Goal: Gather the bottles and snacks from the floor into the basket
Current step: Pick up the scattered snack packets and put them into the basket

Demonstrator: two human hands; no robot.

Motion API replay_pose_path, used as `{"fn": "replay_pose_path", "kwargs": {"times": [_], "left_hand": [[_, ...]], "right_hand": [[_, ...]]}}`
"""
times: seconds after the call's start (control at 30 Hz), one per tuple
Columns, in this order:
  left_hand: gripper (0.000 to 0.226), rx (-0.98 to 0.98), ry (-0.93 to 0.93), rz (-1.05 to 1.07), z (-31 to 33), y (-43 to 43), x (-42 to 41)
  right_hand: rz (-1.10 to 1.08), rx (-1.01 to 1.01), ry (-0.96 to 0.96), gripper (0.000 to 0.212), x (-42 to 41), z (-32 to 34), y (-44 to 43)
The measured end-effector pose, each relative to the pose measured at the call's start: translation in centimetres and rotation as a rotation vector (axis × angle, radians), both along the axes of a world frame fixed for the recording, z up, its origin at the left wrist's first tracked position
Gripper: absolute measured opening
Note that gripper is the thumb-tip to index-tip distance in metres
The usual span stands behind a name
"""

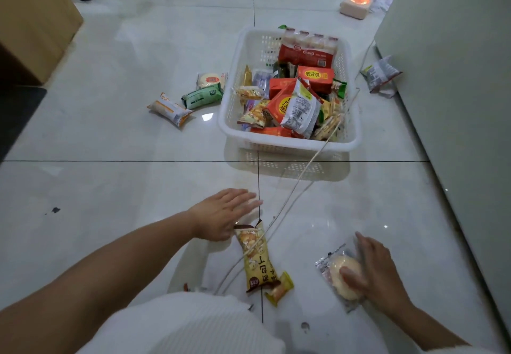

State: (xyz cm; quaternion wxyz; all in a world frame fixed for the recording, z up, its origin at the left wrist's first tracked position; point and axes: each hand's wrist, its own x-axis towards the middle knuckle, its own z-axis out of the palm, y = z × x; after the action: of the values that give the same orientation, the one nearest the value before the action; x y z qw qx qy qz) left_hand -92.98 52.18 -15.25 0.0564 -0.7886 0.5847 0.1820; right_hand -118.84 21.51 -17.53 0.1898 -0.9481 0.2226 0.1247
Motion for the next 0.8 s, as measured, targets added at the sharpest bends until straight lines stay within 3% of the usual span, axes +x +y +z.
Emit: {"fn": "replay_pose_path", "kwargs": {"times": [0.13, 0.23, 0.37, 0.6, 0.8], "left_hand": [[0.094, -0.032, 0.045, -0.191, -0.2, -1.7, -0.7], [0.088, -0.082, 0.015, -0.303, -0.3, -2.3, -0.9], [0.064, -0.136, -0.052, -0.362, -0.8, -2.7, -1.2], [0.048, 0.110, -0.127, 0.125, 0.6, -0.6, 0.2], [0.038, 0.028, 0.091, 0.653, 1.2, 0.7, 0.8]], "right_hand": [[-0.044, -0.058, 0.013, 0.100, -1.0, -1.0, 1.5], [-0.098, 0.000, -0.034, 0.087, 0.6, 0.1, 2.1], [-0.183, 0.118, 0.028, 0.061, 2.8, 2.5, 3.1], [-0.471, 0.323, -0.125, 0.043, 4.8, 2.6, 3.0], [-0.637, 0.415, -0.242, 0.042, 7.8, 4.1, 2.4]]}}
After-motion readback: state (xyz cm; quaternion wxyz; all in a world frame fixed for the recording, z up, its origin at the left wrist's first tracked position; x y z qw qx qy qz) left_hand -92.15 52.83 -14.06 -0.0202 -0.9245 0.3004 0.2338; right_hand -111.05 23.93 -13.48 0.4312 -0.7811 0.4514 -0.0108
